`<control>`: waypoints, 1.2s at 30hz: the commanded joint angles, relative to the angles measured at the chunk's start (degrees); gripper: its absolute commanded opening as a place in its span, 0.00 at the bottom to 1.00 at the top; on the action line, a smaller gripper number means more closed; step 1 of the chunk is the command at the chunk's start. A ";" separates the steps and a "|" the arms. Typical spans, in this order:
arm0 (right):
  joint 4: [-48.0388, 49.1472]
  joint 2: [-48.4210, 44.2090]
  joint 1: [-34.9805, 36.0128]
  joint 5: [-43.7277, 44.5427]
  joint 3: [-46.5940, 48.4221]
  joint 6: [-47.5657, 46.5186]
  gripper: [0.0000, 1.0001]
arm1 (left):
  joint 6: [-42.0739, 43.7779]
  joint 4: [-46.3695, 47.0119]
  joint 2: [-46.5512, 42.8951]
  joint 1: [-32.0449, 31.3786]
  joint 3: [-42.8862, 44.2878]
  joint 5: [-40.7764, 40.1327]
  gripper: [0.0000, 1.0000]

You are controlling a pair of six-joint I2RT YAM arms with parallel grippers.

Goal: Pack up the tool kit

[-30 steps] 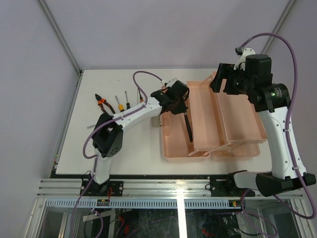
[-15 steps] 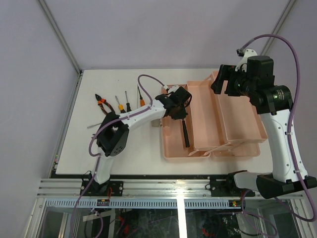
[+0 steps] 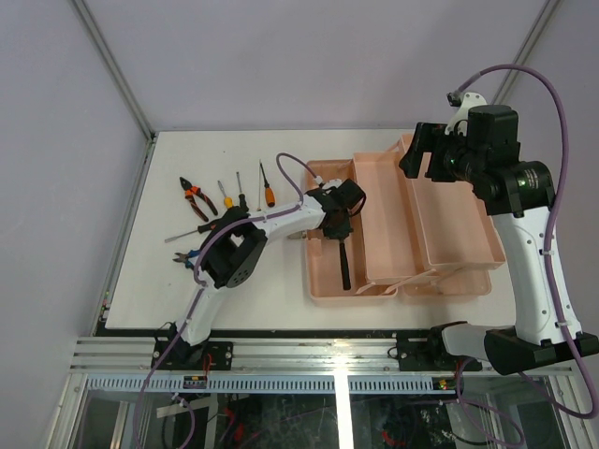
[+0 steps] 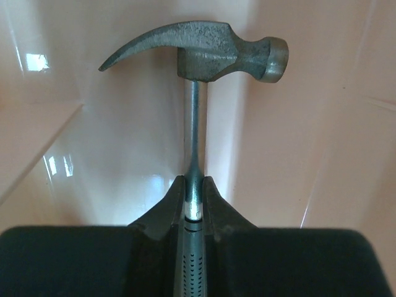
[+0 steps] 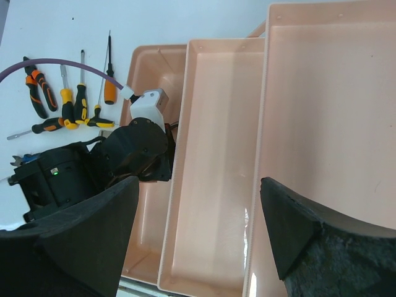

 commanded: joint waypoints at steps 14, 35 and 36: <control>-0.56 -0.63 -0.61 0.97 2.77 -1.34 0.86 | 1.82 4.10 1.73 -0.36 1.38 0.11 0.27; -0.03 -1.47 -0.71 0.53 2.13 -1.19 0.86 | 3.29 3.42 -10.30 0.56 4.88 -4.41 0.42; 0.03 -1.54 -0.70 0.61 2.17 -1.07 0.86 | 3.67 3.55 -10.95 0.86 5.04 -5.07 0.42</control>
